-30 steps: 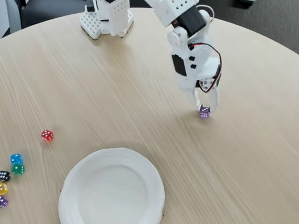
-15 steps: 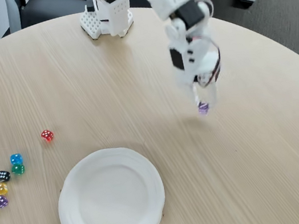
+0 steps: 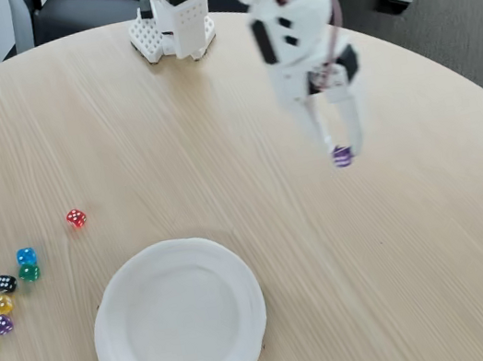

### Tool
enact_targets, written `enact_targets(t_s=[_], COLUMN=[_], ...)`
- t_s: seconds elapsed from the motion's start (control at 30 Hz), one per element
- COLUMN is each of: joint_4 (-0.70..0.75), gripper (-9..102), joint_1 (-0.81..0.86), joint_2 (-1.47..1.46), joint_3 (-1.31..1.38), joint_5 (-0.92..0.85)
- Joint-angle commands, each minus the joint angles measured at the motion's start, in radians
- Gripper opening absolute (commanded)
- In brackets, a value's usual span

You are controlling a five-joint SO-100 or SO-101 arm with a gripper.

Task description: Pick a purple dice and put it in the plate.

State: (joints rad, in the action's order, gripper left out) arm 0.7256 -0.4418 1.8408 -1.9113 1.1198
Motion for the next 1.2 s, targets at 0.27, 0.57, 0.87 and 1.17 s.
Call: enact_targets(t_s=[0.27,0.57,0.87,1.17], joint_4=[-0.005,-0.005,-0.009,-0.021], gripper=[0,0,0,0], joint_1=[0.247,0.431,0.523,0.522], joint_2=[0.055,0.041,0.038,-0.106], joint_3=[0.003,0.003,0.003,0.005], joint_5=[-0.101,-0.173,-0.222,-0.272])
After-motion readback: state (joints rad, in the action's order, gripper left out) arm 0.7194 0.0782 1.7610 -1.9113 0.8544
